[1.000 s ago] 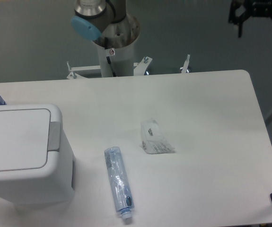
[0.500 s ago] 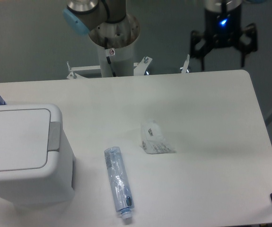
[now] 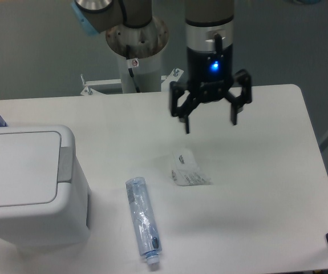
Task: Open the trash can
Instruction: 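Move the open gripper down and across toward the white trash can lid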
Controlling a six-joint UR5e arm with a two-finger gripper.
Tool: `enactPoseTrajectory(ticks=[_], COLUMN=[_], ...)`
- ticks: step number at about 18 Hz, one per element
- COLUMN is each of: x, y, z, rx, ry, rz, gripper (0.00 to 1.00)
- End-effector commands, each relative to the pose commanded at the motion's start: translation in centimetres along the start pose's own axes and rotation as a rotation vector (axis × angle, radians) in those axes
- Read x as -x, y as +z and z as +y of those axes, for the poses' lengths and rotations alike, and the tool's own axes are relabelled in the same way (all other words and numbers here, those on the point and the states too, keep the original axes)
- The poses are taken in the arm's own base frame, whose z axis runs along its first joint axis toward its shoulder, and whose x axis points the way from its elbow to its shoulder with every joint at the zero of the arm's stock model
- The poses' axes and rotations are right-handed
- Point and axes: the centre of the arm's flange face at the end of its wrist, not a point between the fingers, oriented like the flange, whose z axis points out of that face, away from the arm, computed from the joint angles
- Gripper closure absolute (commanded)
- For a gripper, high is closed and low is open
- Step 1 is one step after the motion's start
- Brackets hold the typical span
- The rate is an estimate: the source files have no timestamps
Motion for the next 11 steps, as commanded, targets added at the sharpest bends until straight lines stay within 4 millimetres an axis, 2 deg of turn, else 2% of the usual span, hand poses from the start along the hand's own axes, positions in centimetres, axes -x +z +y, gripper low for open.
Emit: enactPoseTrajectory(ticks=[3, 5, 8, 11], x=[-2.4, -4.9, -6.9, -9.6], y=[0.5, 1.2, 1.3, 3.1], z=[-0.2, -0.4, -0.1, 0.5], rx=[0.004, 0.016, 0.019, 0.054], ry=[-0.047, -0.013, 0.012, 0.028], rz=[0.021, 0.034, 0.051, 0.075], gripper=[0.0, 0.0, 0.0, 0.0])
